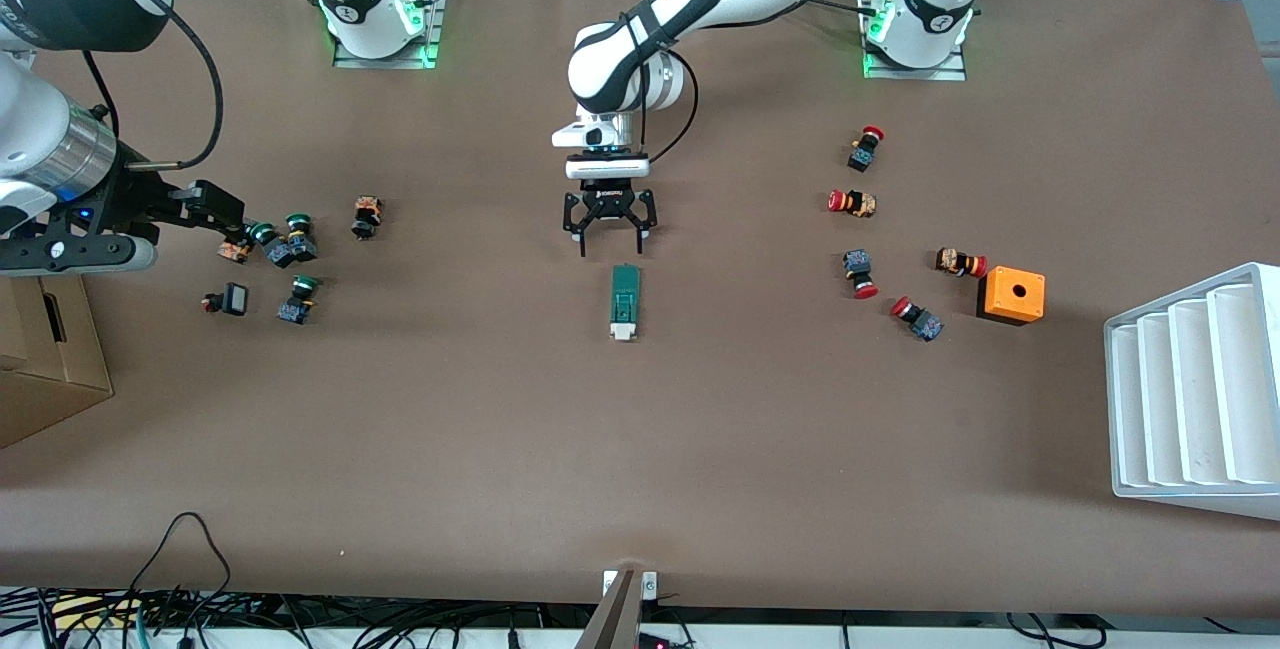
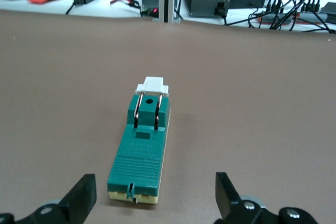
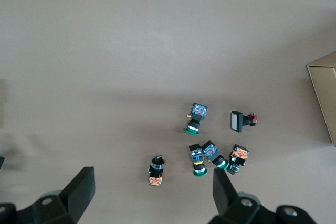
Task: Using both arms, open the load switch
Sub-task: 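Lower the left gripper and grasp the green switch base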
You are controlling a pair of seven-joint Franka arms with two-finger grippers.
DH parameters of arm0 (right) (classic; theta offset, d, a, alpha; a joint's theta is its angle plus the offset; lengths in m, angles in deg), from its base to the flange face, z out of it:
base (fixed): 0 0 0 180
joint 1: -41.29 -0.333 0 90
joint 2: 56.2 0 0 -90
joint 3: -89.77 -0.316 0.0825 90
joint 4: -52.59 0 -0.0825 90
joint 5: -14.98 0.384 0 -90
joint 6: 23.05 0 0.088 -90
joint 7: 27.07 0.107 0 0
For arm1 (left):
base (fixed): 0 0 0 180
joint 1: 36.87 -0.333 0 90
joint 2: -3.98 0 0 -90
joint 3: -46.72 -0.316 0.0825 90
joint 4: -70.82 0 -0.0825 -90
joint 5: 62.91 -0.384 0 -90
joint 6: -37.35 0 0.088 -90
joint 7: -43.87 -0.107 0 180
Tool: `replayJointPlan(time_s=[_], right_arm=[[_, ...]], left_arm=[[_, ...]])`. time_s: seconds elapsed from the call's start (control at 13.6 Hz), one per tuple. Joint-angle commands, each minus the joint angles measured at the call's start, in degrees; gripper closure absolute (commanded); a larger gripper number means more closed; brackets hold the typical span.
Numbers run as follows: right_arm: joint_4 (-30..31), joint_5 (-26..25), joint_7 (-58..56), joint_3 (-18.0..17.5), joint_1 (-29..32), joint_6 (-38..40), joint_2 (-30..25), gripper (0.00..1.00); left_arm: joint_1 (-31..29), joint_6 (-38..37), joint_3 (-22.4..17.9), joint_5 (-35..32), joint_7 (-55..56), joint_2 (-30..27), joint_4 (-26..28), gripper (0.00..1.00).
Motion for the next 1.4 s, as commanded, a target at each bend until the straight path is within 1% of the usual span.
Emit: replayJointPlan(time_s=[0.0, 0.15, 0.29, 0.44, 0.66, 0.74, 0.81, 0.88, 0.96, 1.03, 1.1, 1.25, 1.32], right_arm=[[-0.7, -0.2, 0.1, 0.0, 0.1, 0.2, 0.1, 0.01], [-0.7, -0.2, 0.0, 0.0, 0.3, -0.1, 0.3, 0.01], [-1.0, -0.1, 0.2, 0.0, 0.3, -0.2, 1.1, 0.01], [-2.2, 1.4, 0.0, 0.0, 0.2, -0.2, 2.8, 0.01], [-10.9, 2.9, 2.7, -0.1, 0.1, 0.7, 10.1, 0.01], [-13.5, 3.7, 4.4, -0.2, 0.1, 0.6, 12.7, 0.01], [-16.3, 4.1, 6.7, -0.3, -0.1, 0.6, 15.5, 0.01], [-19.2, 4.4, 9.4, -0.2, -0.9, 0.7, 18.3, 0.01], [-22.0, 5.0, 13.1, -0.2, -1.7, 0.6, 21.3, 0.01], [-24.8, 5.6, 18.3, -0.2, -2.6, 0.6, 24.6, 0.01], [-27.1, 5.9, 23.3, -0.1, -3.9, 0.1, 27.2, 0.01], [-28.8, 6.0, 34.5, 0.0, -6.6, -1.6, 31.3, 0.01], [-29.2, 7.8, 40.3, 0.0, -7.7, -3.2, 33.0, 0.01]], left_arm=[[0.4, -2.5, -0.8, -8.0, 4.3, 1.7, 0.7, 0.0], [0.4, -4.0, -1.9, -14.8, 9.3, 4.3, 0.7, 0.0], [0.4, -5.0, -2.0, -16.3, 10.9, 5.5, 0.7, 0.0], [0.2, -5.4, -2.0, -18.0, 10.9, 6.5, 0.6, 0.0], [0.3, -5.5, -2.7, -18.4, 10.9, 7.2, -0.2, 0.0], [0.4, -5.5, -2.8, -18.5, 10.9, 7.3, -0.3, 0.02], [0.3, -5.5, -2.8, -19.2, 10.9, 7.4, -0.2, 0.09], [0.3, -5.5, -2.8, -19.4, 10.9, 7.8, -0.2, 0.18], [0.4, -5.5, -2.8, -19.5, 10.9, 8.0, -0.3, 0.31], [0.3, -5.5, -2.8, -19.5, 10.9, 8.0, -0.3, 0.42], [0.4, -5.6, -2.8, -19.5, 10.9, 8.1, -0.4, 0.47], [0.4, -5.5, -2.8, -19.6, 10.9, 8.5, -0.4, 0.48], [0.4, -5.5, -2.8, -19.7, 10.9, 8.7, -0.5, 0.48]])
